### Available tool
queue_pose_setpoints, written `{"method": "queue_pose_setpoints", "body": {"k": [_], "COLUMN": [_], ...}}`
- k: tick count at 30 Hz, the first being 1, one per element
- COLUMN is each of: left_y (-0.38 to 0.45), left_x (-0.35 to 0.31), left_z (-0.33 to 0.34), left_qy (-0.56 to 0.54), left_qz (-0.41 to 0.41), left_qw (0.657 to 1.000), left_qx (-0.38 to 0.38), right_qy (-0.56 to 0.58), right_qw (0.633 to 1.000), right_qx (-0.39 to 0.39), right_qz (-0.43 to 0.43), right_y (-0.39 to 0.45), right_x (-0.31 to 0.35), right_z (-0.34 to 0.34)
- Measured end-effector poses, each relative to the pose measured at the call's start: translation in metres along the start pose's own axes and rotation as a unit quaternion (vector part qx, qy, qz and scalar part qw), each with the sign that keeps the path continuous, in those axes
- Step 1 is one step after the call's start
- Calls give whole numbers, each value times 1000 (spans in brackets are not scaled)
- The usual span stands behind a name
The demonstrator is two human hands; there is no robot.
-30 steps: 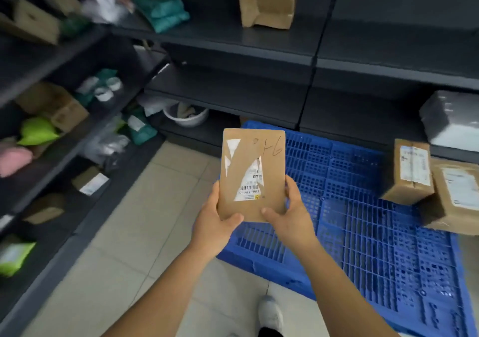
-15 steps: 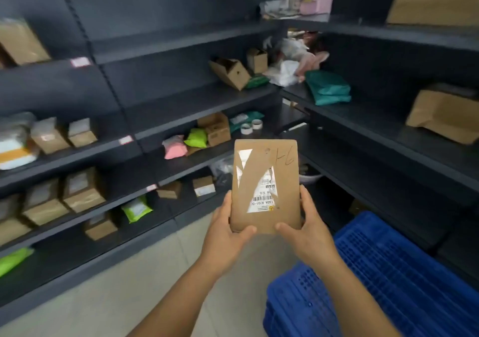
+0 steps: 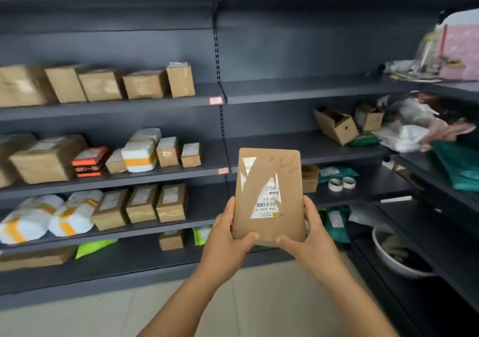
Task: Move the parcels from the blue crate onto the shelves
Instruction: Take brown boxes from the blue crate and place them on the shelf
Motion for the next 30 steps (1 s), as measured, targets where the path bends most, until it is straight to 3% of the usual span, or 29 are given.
{"method": "queue_pose_setpoints", "body": {"k": [14,20,30], "left_y": [166,259,430], "left_x": [-48,-90,-110], "left_z": [-160,-193,-206], "left_qy": [24,137,281], "left_qz": [93,120,72], "left_qw": [990,971,935], "left_qx": [-108,-152,-205], "right_qy": [-20,-46,-124], "right_qw": [989,979,971], "right_qx": [-13,-31,28], "right_qz": [-143,-195,-200], "right_y": [166,268,449], "right_x": [147,194,240], "right_z": [88,89,99]}}
Point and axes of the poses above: each hand's wrist, its own y-axis towards the middle knuckle, its own z-axis out of the palm, x = y × z, the point moved 4 cm from there along y, towards the middle knuckle, and after that the axes turned 11 degrees about y, right-handed, at the moved point
